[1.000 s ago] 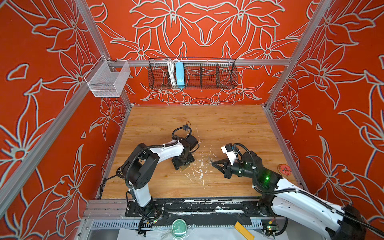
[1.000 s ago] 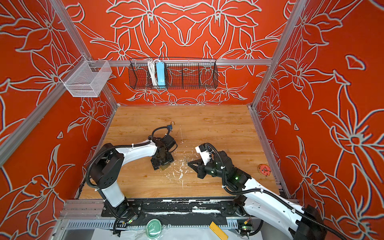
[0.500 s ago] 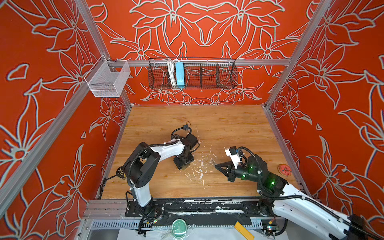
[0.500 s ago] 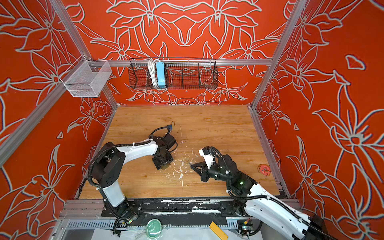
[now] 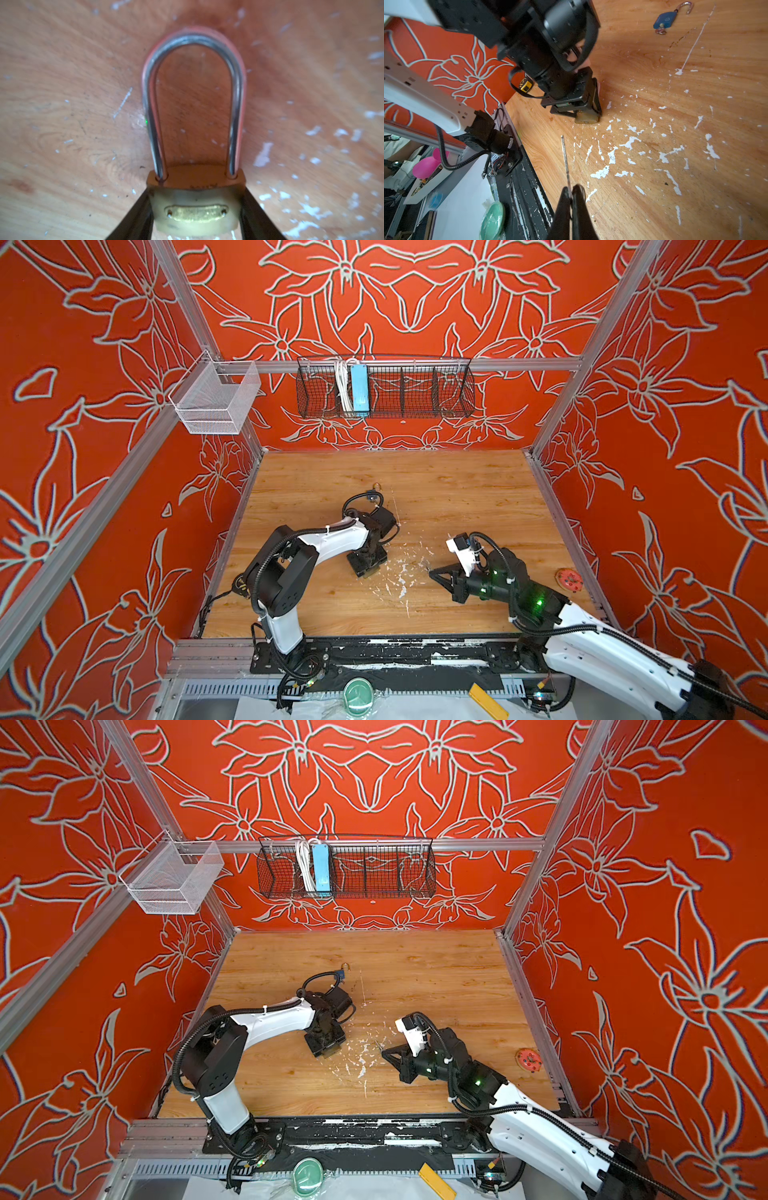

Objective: Unlock with the key
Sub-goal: 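Lift the brass padlock off the table with the left gripper, then bring the padlock toward the right gripper while the right raises the key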

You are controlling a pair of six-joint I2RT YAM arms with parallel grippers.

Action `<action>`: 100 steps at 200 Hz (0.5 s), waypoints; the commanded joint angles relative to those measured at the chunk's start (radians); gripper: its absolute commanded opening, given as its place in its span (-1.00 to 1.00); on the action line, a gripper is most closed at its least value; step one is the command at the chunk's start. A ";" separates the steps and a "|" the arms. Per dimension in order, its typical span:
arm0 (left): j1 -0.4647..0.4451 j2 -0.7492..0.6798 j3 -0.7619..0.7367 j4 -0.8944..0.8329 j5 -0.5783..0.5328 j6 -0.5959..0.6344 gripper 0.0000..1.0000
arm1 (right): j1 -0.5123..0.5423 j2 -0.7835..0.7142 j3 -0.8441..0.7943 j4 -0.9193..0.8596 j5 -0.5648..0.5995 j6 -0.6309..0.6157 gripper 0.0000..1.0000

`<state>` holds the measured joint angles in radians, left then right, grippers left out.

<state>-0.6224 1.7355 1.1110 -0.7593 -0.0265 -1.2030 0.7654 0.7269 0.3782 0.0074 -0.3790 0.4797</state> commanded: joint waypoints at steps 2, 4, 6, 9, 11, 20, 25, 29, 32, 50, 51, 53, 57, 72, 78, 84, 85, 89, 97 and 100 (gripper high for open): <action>-0.005 -0.128 0.000 0.096 -0.052 0.012 -0.50 | -0.019 0.063 -0.010 0.053 0.064 0.030 -1.00; -0.005 -0.138 -0.010 0.122 -0.048 0.012 -0.52 | -0.019 0.069 -0.011 0.059 0.063 0.033 -1.00; -0.006 -0.148 -0.023 0.150 -0.042 0.014 -0.55 | -0.020 0.078 -0.011 0.064 0.062 0.038 -1.00; -0.007 -0.163 -0.045 0.198 -0.028 0.016 -0.60 | -0.020 0.090 -0.012 0.073 0.062 0.044 -1.00; -0.007 -0.175 -0.061 0.232 -0.016 0.017 -0.64 | -0.020 0.099 -0.013 0.078 0.061 0.048 -1.00; -0.007 -0.226 -0.146 0.400 0.036 0.006 -0.88 | -0.021 0.128 -0.011 0.092 0.079 0.071 -1.00; -0.009 -0.258 -0.197 0.500 0.059 -0.009 -1.00 | -0.022 0.141 -0.007 0.088 0.103 0.087 -1.00; -0.013 -0.280 -0.239 0.579 0.071 -0.020 -1.00 | -0.021 0.150 -0.001 0.076 0.129 0.101 -1.00; -0.016 -0.299 -0.269 0.634 0.076 -0.028 -1.00 | -0.021 0.156 0.006 0.060 0.153 0.111 -1.00; -0.034 -0.390 -0.381 0.810 0.051 -0.046 -1.00 | -0.031 0.190 0.049 -0.050 0.287 0.171 -1.00; -0.035 -0.393 -0.383 0.812 0.049 -0.045 -1.00 | -0.031 0.192 0.051 -0.054 0.290 0.173 -1.00; -0.037 -0.402 -0.388 0.816 0.043 -0.044 -1.00 | -0.031 0.195 0.055 -0.061 0.295 0.174 -1.00; -0.041 -0.416 -0.395 0.821 0.034 -0.038 -1.00 | -0.032 0.203 0.063 -0.072 0.304 0.176 -1.00; -0.053 -0.468 -0.429 0.864 0.004 -0.020 -1.00 | -0.031 0.225 0.083 -0.086 0.318 0.179 -1.00; -0.057 -0.485 -0.459 0.914 -0.004 -0.025 -1.00 | -0.031 0.238 0.087 -0.081 0.318 0.178 -1.00; -0.059 -0.504 -0.493 0.973 -0.010 -0.035 -1.00 | -0.031 0.250 0.091 -0.070 0.312 0.166 -1.00; -0.059 -0.507 -0.501 0.987 -0.011 -0.038 -1.00 | -0.031 0.253 0.092 -0.069 0.311 0.165 -1.00; -0.059 -0.516 -0.524 1.032 -0.013 -0.050 -1.00 | -0.031 0.263 0.097 -0.065 0.307 0.158 -1.00; -0.059 -0.530 -0.562 1.104 -0.016 -0.065 -1.00 | -0.030 0.288 0.111 -0.064 0.295 0.141 -1.00; -0.059 -0.535 -0.570 1.121 -0.016 -0.069 -1.00 | -0.029 0.297 0.118 -0.064 0.289 0.133 -1.00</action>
<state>-0.6754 1.2655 0.6086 0.0315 -0.0002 -1.2331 0.7383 0.9756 0.4400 -0.0448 -0.1261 0.6144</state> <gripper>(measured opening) 0.569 0.060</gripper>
